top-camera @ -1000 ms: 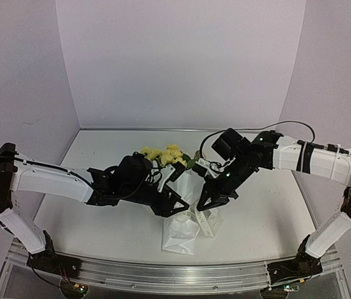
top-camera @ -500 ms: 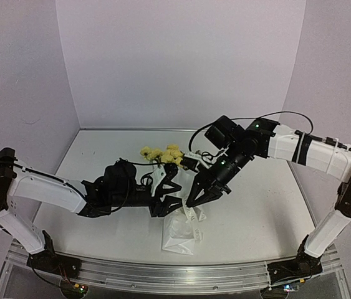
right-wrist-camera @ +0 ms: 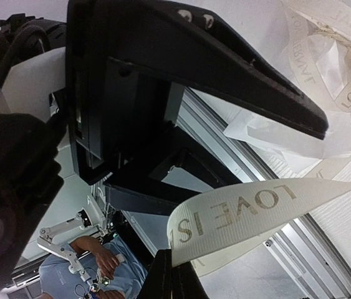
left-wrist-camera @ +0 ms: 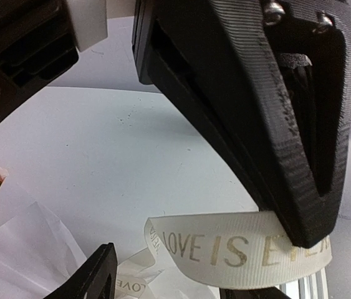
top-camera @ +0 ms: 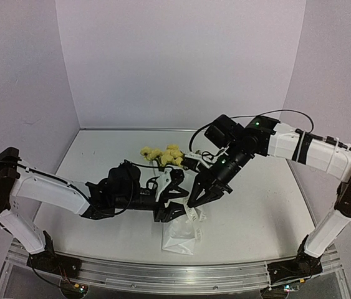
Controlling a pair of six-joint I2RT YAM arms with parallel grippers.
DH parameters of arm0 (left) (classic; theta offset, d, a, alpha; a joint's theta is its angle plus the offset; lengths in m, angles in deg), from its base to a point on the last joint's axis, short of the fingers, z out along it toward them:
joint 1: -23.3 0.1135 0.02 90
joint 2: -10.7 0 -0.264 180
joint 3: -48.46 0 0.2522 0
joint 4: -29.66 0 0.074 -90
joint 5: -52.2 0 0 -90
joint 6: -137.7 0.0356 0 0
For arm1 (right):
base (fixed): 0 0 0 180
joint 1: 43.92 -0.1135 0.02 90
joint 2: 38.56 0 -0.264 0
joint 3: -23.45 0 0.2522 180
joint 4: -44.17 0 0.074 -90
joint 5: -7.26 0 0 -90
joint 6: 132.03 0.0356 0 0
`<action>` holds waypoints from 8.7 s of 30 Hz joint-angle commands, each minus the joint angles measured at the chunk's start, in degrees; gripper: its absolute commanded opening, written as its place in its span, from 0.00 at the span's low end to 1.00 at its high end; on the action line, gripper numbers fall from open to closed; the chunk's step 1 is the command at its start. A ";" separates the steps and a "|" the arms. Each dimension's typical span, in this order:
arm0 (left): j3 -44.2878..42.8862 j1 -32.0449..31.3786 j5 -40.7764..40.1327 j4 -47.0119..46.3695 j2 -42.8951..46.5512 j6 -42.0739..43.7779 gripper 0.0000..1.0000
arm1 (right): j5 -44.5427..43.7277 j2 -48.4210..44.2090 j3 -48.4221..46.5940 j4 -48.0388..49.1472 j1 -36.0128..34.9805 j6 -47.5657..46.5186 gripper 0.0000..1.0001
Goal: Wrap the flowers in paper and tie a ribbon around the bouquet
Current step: Cross the half-tied ribbon over the folded bouquet.
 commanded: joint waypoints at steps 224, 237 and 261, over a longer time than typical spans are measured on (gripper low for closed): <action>-13.04 -0.26 -19.99 29.50 3.44 -19.83 0.53 | -24.34 6.55 -5.73 4.83 7.66 -11.64 0.00; -16.30 6.64 -5.87 28.32 -1.96 -9.94 0.46 | -23.67 4.83 -4.78 6.62 3.67 -13.48 0.00; -19.43 7.25 -2.55 25.45 -6.08 -7.89 0.38 | -23.39 6.75 -7.36 6.08 1.83 -13.74 0.00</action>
